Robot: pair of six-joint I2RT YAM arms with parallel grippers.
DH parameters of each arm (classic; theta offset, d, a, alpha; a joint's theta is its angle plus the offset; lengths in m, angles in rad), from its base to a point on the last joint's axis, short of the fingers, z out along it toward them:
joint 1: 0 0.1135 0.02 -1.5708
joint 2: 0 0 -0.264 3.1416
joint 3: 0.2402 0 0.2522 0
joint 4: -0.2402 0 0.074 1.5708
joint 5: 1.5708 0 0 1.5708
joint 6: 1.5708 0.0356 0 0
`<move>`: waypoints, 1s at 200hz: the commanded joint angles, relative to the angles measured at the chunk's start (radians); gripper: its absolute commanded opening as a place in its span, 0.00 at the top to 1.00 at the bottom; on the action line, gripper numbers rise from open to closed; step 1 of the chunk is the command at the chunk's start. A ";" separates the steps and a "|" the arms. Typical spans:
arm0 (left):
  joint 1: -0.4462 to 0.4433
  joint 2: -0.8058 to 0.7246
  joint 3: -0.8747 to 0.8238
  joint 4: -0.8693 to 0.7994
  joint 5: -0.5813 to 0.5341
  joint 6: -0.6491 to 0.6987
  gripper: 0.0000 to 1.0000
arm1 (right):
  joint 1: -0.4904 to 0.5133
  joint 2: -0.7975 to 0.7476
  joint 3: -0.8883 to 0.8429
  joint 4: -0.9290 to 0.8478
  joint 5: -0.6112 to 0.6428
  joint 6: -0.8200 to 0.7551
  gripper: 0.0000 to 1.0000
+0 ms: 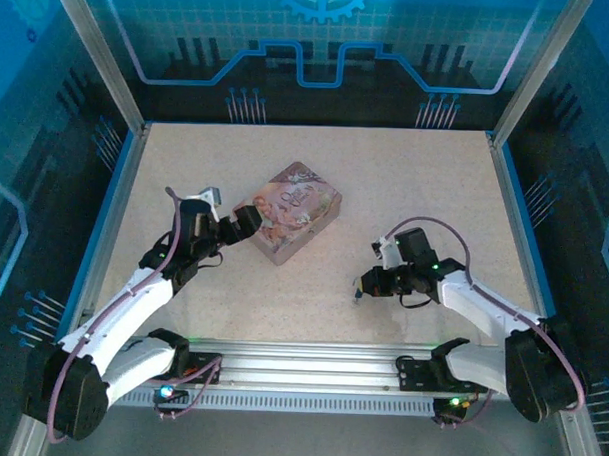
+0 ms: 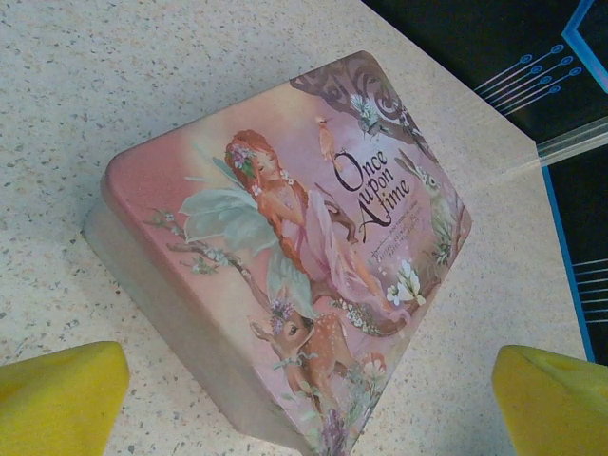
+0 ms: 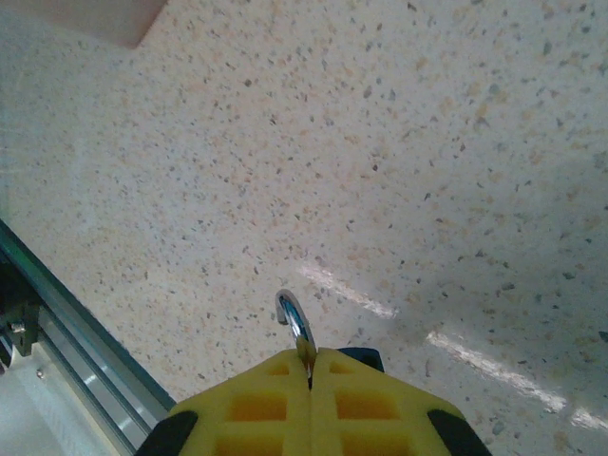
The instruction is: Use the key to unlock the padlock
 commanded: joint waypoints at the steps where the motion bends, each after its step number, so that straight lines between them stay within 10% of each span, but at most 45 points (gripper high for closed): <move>1: 0.017 0.002 -0.022 0.025 0.004 -0.006 0.01 | 0.021 0.044 0.009 -0.003 0.001 -0.019 0.96; 200: 0.049 0.021 -0.033 0.037 0.042 -0.016 0.01 | 0.063 0.191 0.065 0.009 0.047 0.031 0.83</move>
